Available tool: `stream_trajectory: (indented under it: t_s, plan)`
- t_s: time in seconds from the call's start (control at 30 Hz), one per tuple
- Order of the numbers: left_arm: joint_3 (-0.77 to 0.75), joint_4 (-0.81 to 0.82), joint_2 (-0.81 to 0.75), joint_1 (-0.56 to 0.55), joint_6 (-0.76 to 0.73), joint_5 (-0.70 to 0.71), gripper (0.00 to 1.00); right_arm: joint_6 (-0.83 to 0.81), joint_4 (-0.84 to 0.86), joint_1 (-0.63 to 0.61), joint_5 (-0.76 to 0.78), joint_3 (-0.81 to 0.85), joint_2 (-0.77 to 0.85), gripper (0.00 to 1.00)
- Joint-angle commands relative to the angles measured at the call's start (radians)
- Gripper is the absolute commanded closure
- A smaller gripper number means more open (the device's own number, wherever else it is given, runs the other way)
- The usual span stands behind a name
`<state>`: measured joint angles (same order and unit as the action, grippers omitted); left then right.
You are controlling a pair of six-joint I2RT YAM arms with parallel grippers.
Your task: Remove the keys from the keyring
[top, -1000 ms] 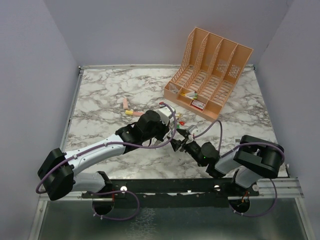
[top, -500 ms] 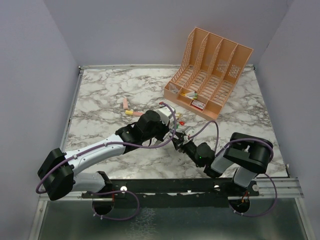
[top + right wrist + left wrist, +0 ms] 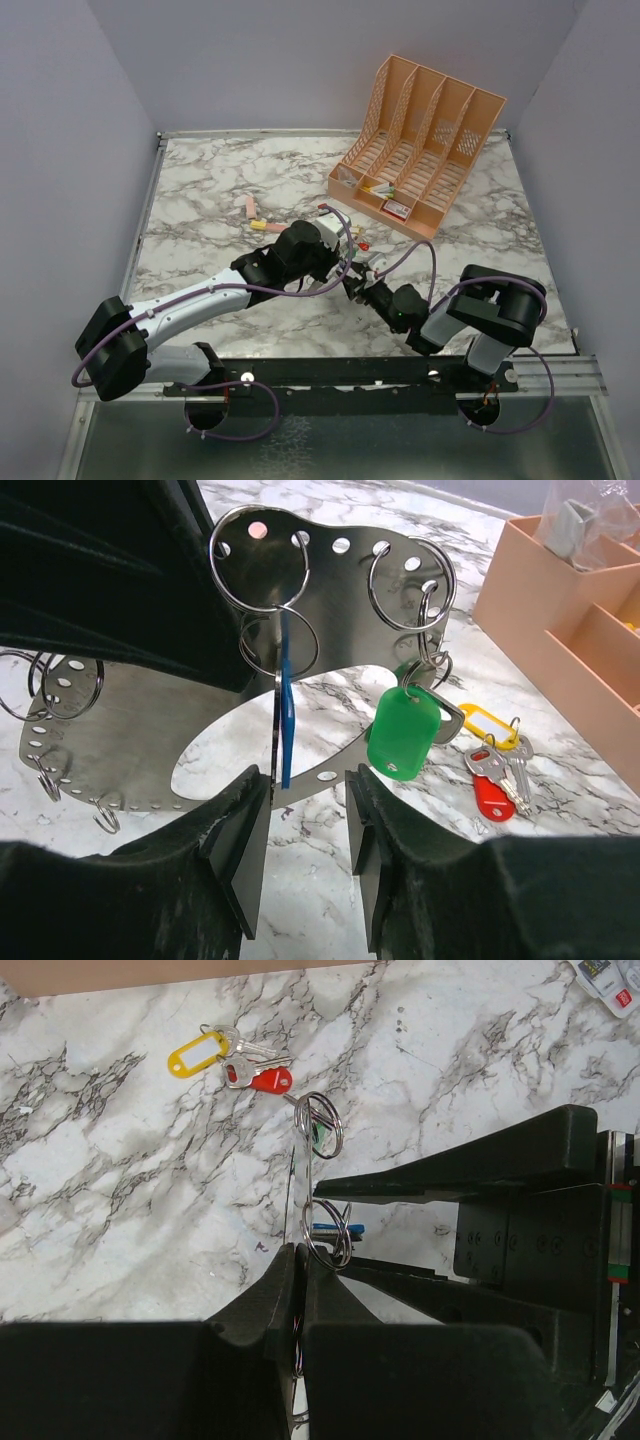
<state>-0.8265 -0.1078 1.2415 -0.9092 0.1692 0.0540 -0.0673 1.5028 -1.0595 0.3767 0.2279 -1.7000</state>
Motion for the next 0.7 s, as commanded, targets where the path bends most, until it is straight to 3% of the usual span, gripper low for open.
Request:
stream_trajectory:
  t_s: [0.0,0.13,0.27,0.3,0.4,0.67]
  plan:
    - [-0.033,0.008,-0.019,0.003,0.006,-0.014,1.0,-0.021,0.217,-0.005,-0.004,0.021,0.01,0.58]
    - [-0.031,0.008,-0.016,0.004,-0.001,-0.016,1.0,-0.028,0.211,-0.005,-0.016,0.024,0.016,0.68]
    - [-0.03,0.008,-0.017,0.004,-0.018,-0.013,1.0,-0.023,0.156,-0.005,-0.048,0.025,0.059,0.96]
    - [-0.027,0.007,-0.019,0.004,-0.026,-0.012,1.0,-0.02,0.139,-0.005,-0.051,0.022,0.073,0.99]
    - [-0.02,-0.003,-0.028,0.004,-0.057,0.011,1.0,-0.016,0.023,-0.005,-0.052,0.011,0.158,1.0]
    - [0.049,0.017,-0.069,0.004,-0.131,0.009,1.0,0.026,-0.577,-0.005,-0.124,0.032,0.524,1.0]
